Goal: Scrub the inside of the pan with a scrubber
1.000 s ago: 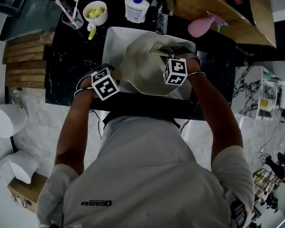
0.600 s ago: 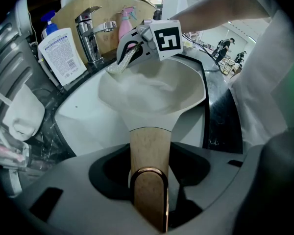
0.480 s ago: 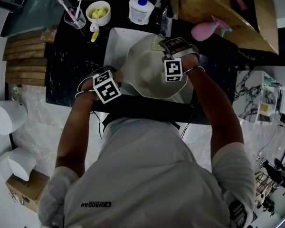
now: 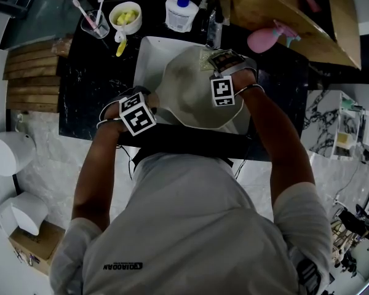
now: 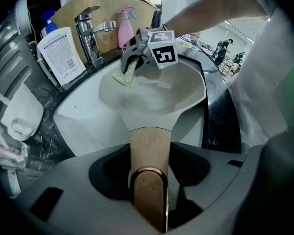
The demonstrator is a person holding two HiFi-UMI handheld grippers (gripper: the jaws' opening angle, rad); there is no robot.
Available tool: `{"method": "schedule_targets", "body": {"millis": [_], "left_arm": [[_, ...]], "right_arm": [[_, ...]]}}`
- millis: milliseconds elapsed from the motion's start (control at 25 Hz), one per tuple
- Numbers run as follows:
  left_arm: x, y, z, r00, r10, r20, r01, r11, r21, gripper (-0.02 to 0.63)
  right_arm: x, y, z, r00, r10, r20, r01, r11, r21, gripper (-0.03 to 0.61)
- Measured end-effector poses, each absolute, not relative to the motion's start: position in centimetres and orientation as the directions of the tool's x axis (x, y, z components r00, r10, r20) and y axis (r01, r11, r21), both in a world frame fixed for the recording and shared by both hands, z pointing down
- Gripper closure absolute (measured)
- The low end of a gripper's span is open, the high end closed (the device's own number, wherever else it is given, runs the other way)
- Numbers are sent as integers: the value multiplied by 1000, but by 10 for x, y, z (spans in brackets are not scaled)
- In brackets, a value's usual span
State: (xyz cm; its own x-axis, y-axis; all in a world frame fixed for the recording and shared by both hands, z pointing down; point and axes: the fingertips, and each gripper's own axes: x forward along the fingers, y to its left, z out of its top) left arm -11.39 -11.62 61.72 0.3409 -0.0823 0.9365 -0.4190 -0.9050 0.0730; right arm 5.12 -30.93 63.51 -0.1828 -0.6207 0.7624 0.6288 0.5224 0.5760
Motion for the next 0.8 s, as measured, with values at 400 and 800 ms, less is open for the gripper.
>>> {"method": "schedule_targets", "body": {"millis": [400, 800], "left_arm": [[-114, -116, 617, 338, -87, 937, -420, -905, 68, 379], [-113, -116, 616, 339, -91, 936, -422, -904, 65, 379]], "right_arm": [[76, -301, 648, -95, -577, 811, 633, 594, 496, 494], [96, -283, 655, 13, -481, 877, 587, 713, 383, 494]]}}
